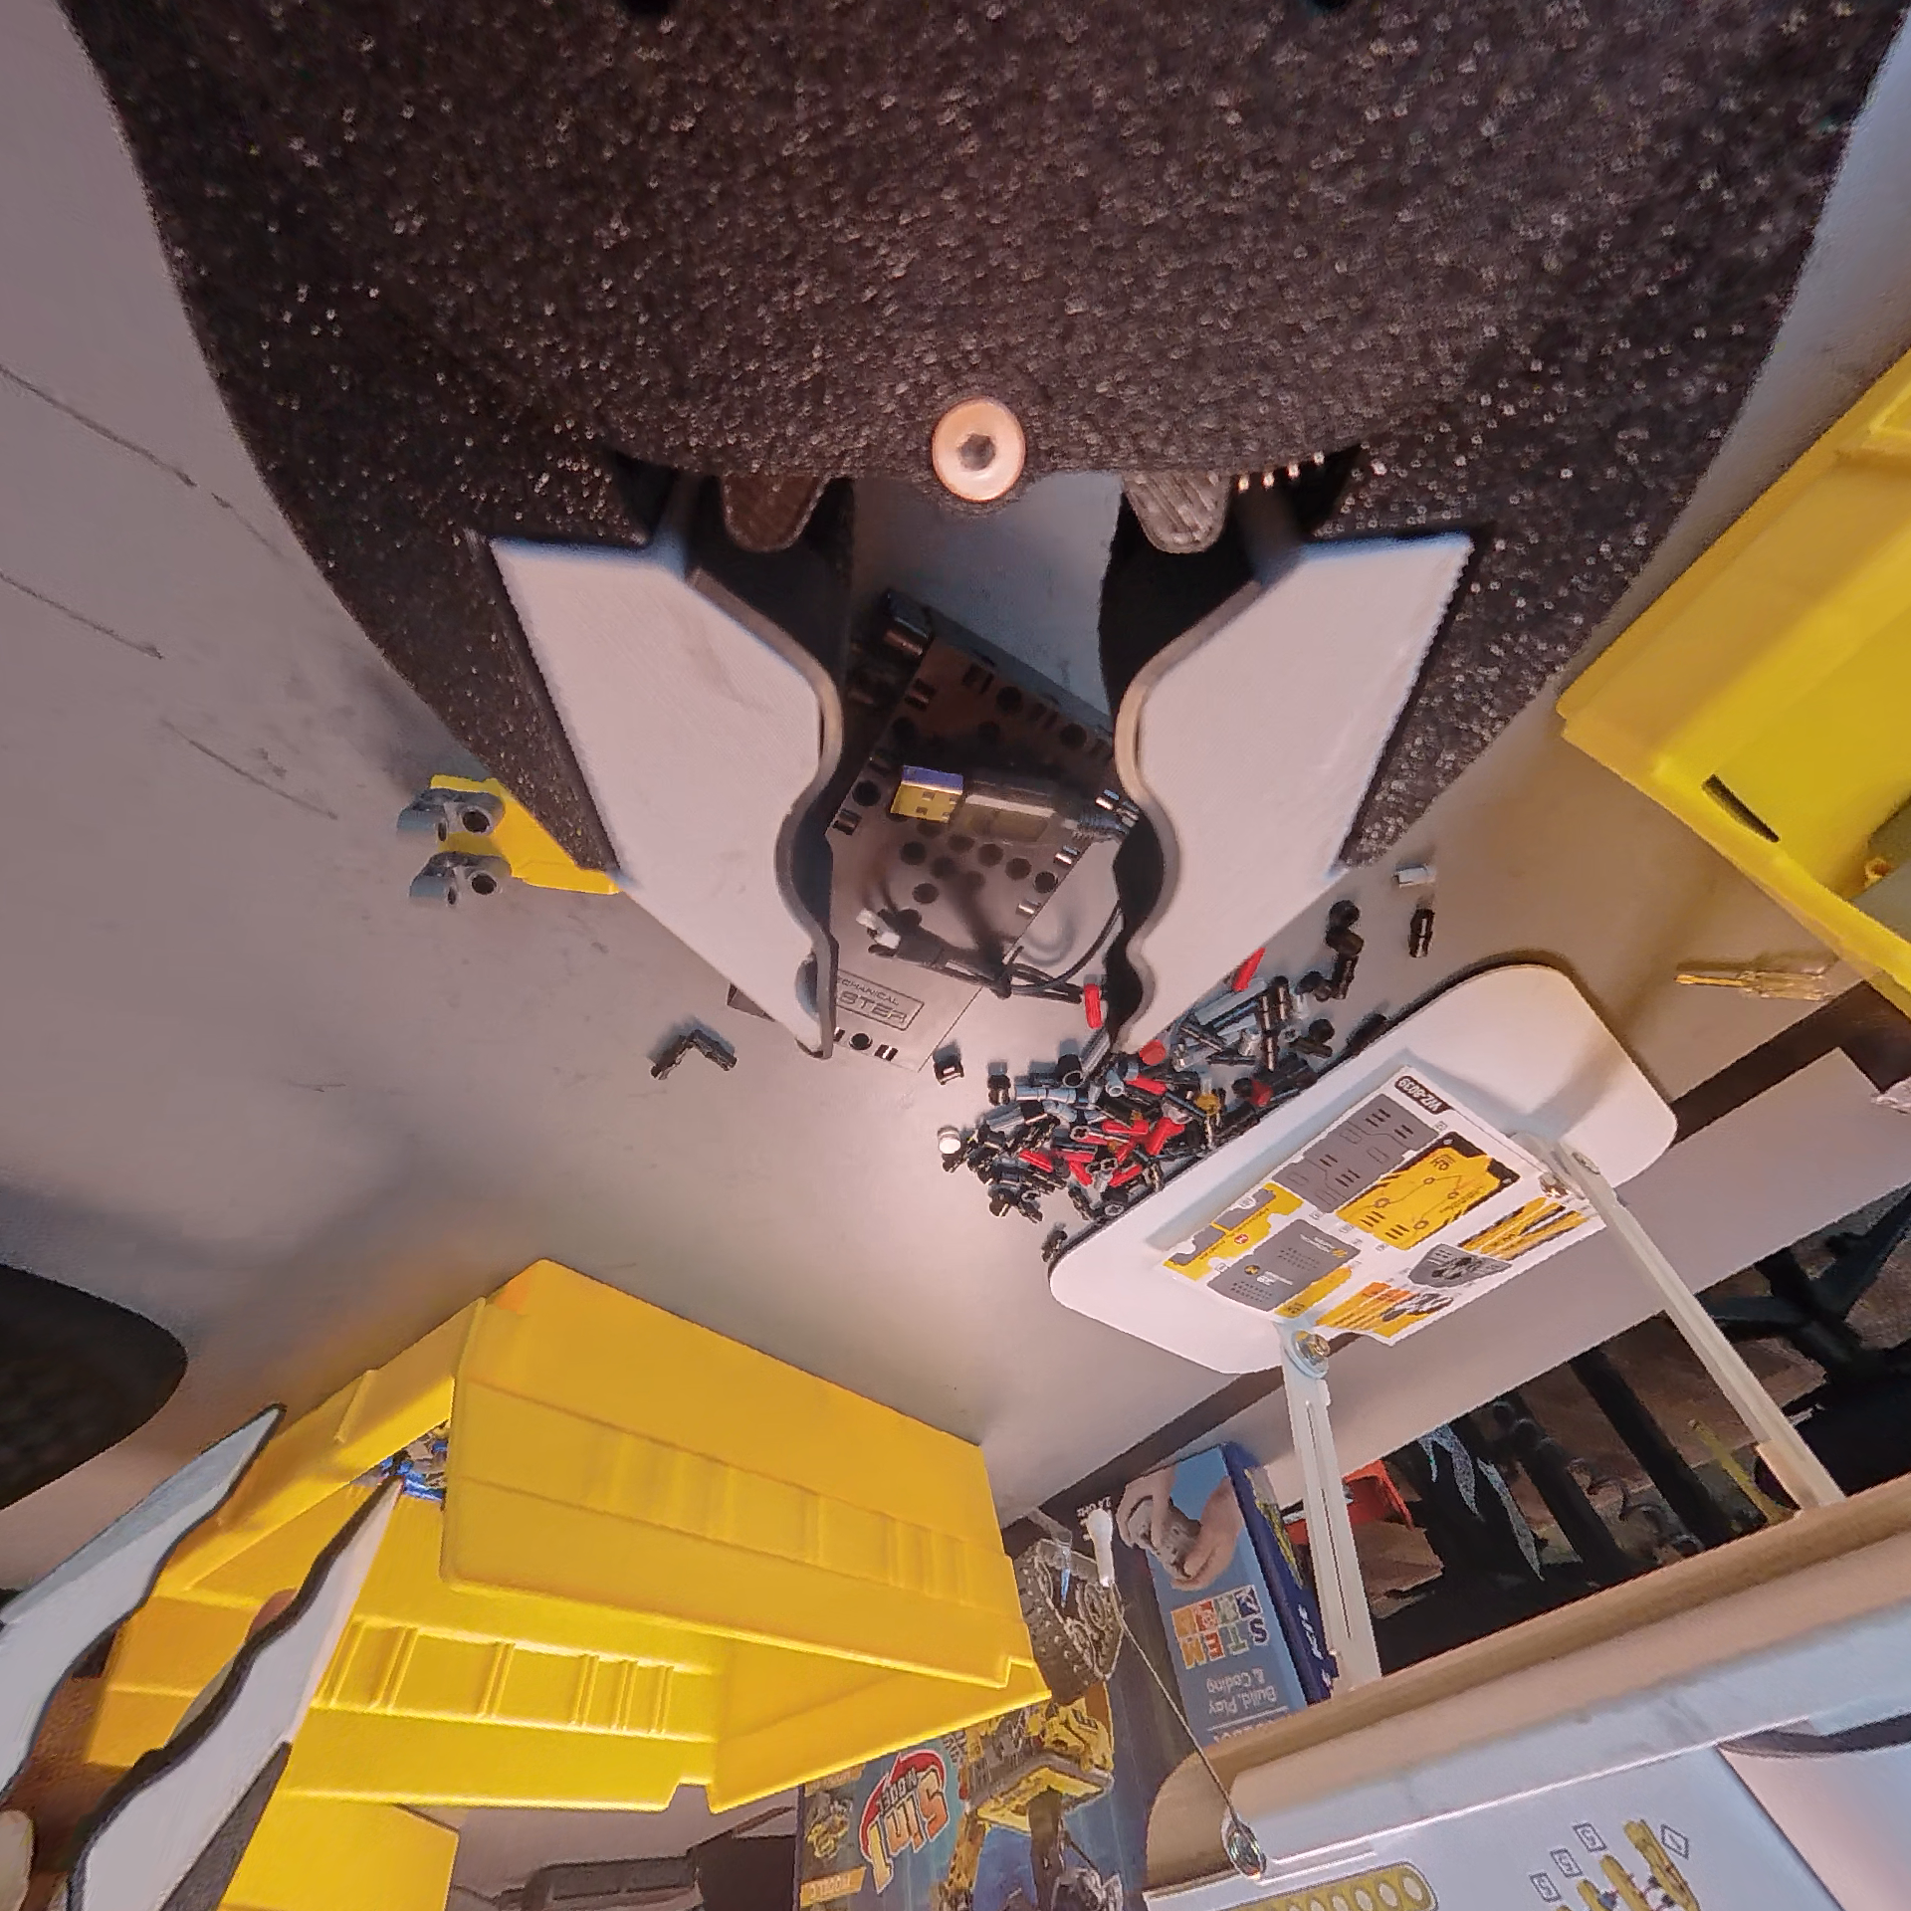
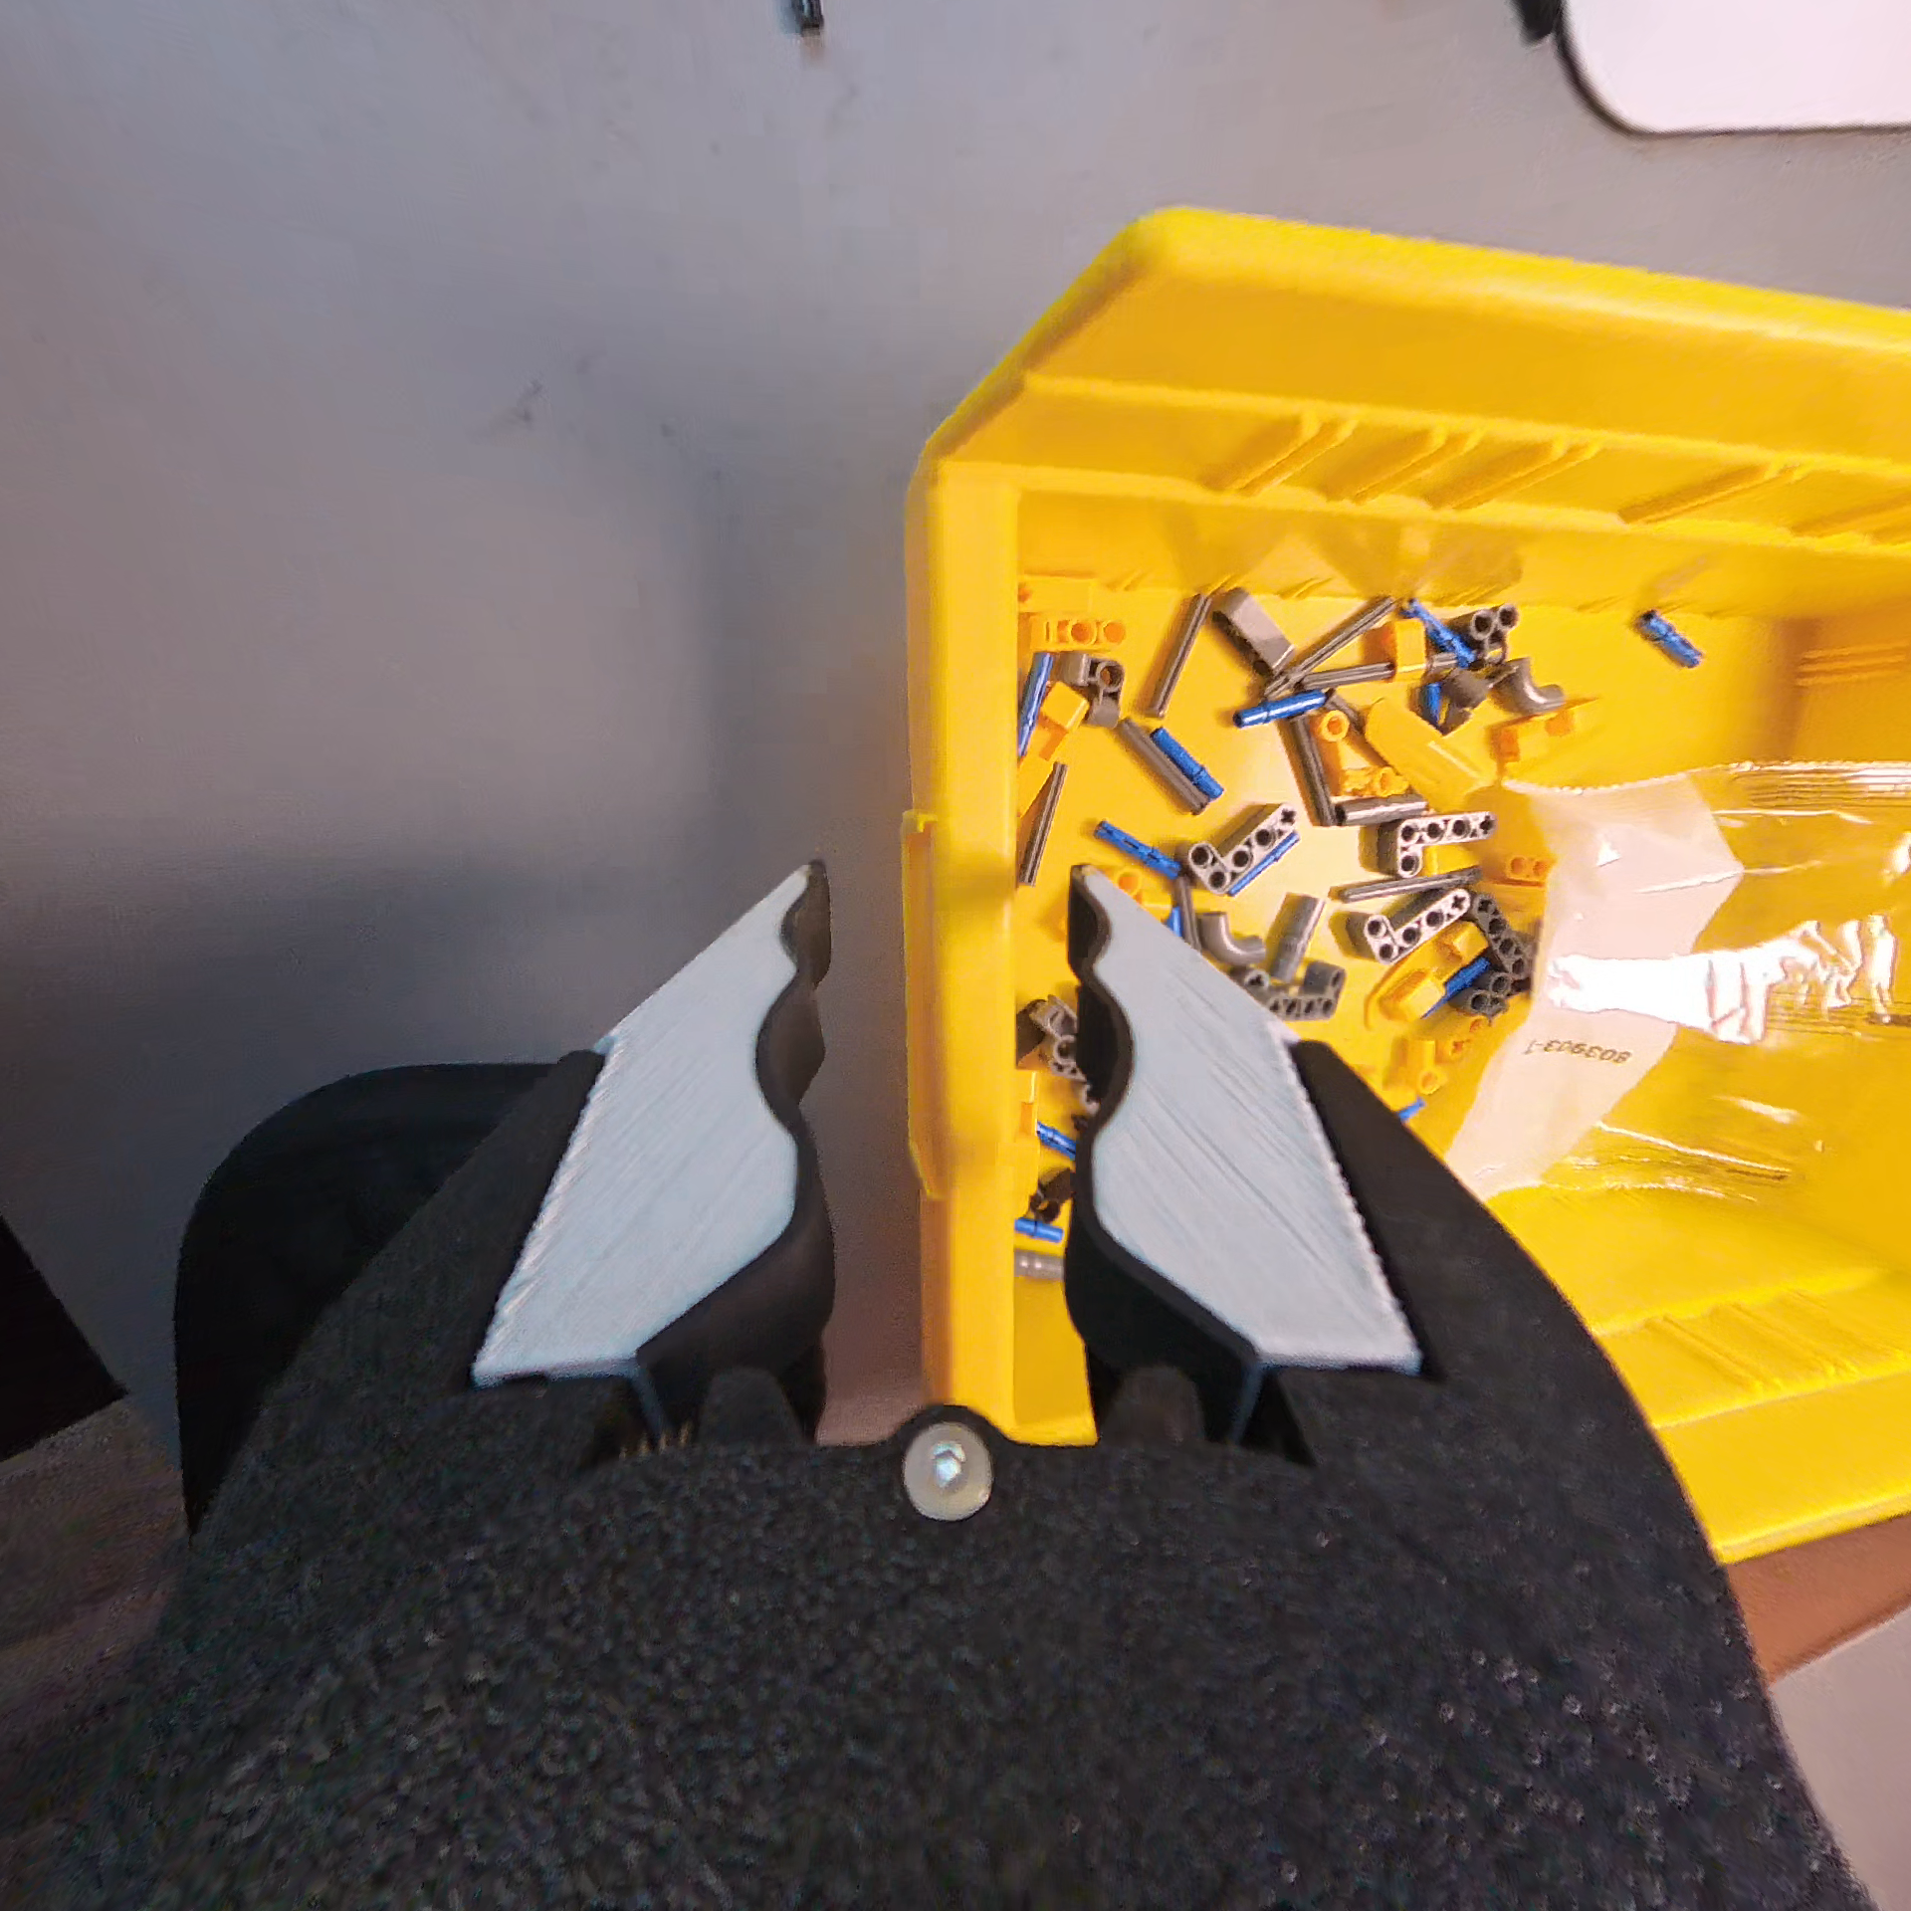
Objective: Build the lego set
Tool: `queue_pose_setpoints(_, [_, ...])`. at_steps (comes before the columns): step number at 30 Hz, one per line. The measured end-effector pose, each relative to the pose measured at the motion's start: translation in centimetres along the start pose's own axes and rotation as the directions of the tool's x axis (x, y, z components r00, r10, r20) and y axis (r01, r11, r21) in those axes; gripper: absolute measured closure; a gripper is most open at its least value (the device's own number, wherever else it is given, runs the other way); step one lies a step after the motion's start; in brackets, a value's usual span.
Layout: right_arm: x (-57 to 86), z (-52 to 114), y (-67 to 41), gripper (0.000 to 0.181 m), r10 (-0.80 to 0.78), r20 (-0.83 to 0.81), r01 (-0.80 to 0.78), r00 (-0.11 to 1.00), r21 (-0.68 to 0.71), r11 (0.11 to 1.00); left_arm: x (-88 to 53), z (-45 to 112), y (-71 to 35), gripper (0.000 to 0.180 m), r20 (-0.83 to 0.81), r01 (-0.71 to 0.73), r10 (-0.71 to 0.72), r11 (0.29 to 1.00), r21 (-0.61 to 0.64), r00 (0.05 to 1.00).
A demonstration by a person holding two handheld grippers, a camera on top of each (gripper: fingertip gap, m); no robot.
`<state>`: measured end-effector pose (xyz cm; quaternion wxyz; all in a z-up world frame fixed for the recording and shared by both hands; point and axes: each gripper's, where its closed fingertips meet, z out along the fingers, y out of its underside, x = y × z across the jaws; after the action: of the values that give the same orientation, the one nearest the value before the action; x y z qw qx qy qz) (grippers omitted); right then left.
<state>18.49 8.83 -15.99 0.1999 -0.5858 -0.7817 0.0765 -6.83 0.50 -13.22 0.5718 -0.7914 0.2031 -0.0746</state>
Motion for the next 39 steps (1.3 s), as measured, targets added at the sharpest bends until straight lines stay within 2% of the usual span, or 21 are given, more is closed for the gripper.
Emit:
queue_pose_setpoints(2, [0.7,0.8,1.3,0.156,-0.014,-0.061,0.009,0.998,-0.072,0.997,0.0,0.0,0.0,0.128,0.004,-0.009,0.009,1.0,-0.003,1.0])
queue_pose_setpoints(3, [0.6,1.0,1.3,0.162,-0.009,-0.05,0.006,0.999,-0.066,0.998,0.0,0.1,-0.1,0.128,0.006,-0.014,0.014,1.0,-0.004,1.0])
queue_pose_setpoints(8, [2.2,1.7,0.5,0.162,0.048,-0.075,-0.05,0.996,-0.028,0.998,0.2,0.2,0.0,0.128,0.017,-0.055,0.055,0.998,-0.018,0.998])
queue_pose_setpoints(13, [5.5,2.4,0.2,0.161,0.098,-0.194,-0.098,0.976,0.011,0.995,0.4,0.2,-0.1,0.129,0.024,-0.083,0.083,0.996,-0.02,0.996])
queue_pose_setpoints(15, [6.2,1.6,-0.2,0.16,0.121,-0.248,-0.107,0.961,0.071,0.992,0.4,0.1,-0.1,0.129,0.027,-0.08,0.08,0.997,-0.015,0.996])
queue_pose_setpoints(18, [6.8,-3.2,-0.7,0.151,0.24,-0.295,-0.165,0.925,0.258,0.952,0.1,-0.2,-0.2,0.129,0.029,-0.06,0.06,0.998,-0.004,0.998])
queue_pose_setpoints(21, [8.4,-9.3,4.1,0.139,0.391,-0.405,-0.265,0.827,0.333,0.905,-0.1,-0.3,-0.2,0.129,0.019,-0.034,0.034,0.999,0.009,0.999])
queue_pose_setpoints(24, [9.4,-13.7,13.6,0.13,0.445,-0.578,-0.398,0.684,0.215,0.892,0.0,-0.3,-0.2,0.129,0.003,-0.024,0.024,1.0,0.013,1.0])
queue_pose_setpoints(26, [8.9,-15.1,19.8,0.125,0.452,-0.636,-0.499,0.625,0.12,0.858,0.2,-0.2,-0.2,0.129,-0.007,-0.029,0.029,1.0,0.012,1.0])
queue_pose_setpoints(28, [7.7,-14.8,25.2,0.122,0.482,-0.631,-0.605,0.607,0.025,0.796,0.5,-0.1,-0.2,0.129,-0.017,-0.036,0.036,0.999,0.011,0.999])
queue_pose_setpoints(30, [6.6,-13.8,29.6,0.13,0.453,-0.643,-0.65,0.618,-0.094,0.754,0.7,-0.1,-0.3,0.129,-0.018,-0.048,0.048,0.999,0.009,0.999])
queue_pose_setpoints(32, [6.9,-13.8,29.6,0.15,0.478,-0.642,-0.641,0.6,-0.028,0.767,0.7,-0.1,-0.4,0.129,-0.013,-0.053,0.053,0.999,0.009,0.999])
queue_pose_setpoints(39, [5.2,-13.1,26.1,0.152,0.408,-0.675,-0.582,0.615,-0.039,0.812,0.2,-0.2,-0.3,0.129,0.011,-0.047,0.047,0.999,0.003,0.999])
